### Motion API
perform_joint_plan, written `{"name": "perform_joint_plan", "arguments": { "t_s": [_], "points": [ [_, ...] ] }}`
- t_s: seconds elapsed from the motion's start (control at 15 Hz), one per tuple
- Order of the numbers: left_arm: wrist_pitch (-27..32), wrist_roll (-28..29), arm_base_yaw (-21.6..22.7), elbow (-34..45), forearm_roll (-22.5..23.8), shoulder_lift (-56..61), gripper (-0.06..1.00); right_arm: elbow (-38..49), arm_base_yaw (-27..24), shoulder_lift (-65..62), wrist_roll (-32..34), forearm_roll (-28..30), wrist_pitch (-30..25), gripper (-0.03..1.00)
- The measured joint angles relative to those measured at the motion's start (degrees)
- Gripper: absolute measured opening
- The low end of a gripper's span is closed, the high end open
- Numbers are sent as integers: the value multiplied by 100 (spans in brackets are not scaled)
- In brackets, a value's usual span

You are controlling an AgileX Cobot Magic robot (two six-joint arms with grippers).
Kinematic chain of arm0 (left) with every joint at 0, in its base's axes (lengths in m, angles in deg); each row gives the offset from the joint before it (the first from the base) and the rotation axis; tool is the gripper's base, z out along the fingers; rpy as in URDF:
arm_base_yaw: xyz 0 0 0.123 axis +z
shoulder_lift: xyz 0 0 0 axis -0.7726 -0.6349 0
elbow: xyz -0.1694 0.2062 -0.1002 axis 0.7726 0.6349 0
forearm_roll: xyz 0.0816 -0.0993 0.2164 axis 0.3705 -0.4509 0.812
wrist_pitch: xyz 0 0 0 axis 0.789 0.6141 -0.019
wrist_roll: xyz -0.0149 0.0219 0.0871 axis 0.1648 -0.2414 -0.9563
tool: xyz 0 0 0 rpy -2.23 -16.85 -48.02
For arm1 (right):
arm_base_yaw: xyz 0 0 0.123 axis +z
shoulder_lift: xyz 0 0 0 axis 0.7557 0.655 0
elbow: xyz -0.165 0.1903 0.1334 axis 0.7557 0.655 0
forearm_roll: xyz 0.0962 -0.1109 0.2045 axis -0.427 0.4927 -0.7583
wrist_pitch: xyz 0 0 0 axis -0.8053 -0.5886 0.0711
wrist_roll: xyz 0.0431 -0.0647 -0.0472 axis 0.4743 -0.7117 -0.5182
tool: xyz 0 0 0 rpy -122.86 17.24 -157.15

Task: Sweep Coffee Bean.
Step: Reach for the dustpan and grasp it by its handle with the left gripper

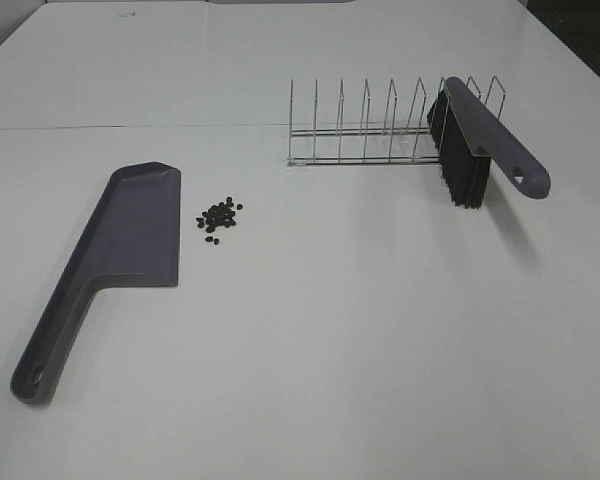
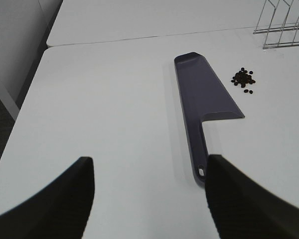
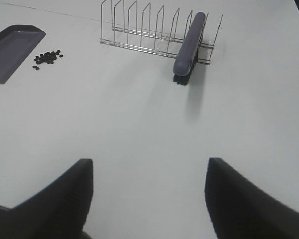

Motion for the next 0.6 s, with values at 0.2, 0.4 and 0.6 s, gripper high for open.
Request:
{"name": "perform_joint_plan", "arguments": {
  "t_s": [0.2,0.4,0.6],
  "points": [
    [0,0,0,0,0,0,60,0,0,0,0,0,0,59],
    [0,0,0,0,0,0,60,0,0,0,0,0,0,59],
    [0,0,0,0,0,0,60,0,0,0,0,0,0,59]
  ]
}}
